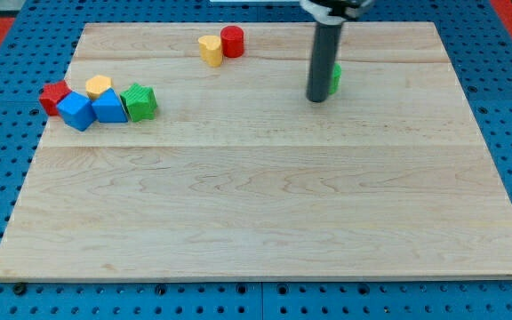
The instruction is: Push the green circle towards the top right corner of the board
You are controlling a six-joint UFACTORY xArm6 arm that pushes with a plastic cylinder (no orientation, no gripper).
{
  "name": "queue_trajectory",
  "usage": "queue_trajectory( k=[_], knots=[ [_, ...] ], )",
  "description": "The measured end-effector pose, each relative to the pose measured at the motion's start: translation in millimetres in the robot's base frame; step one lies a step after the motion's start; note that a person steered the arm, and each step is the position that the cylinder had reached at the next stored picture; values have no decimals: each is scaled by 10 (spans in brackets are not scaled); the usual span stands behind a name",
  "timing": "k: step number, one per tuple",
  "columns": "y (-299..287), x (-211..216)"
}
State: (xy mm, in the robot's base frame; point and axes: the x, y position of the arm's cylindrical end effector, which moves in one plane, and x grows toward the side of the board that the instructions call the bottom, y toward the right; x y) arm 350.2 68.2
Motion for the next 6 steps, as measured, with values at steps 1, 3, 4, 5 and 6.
queue_trajectory(
  k=[1,3,4,5,6],
  knots=[
    [148,-62],
    [692,-449],
    [425,-456],
    [686,-650],
    [740,-721]
  ],
)
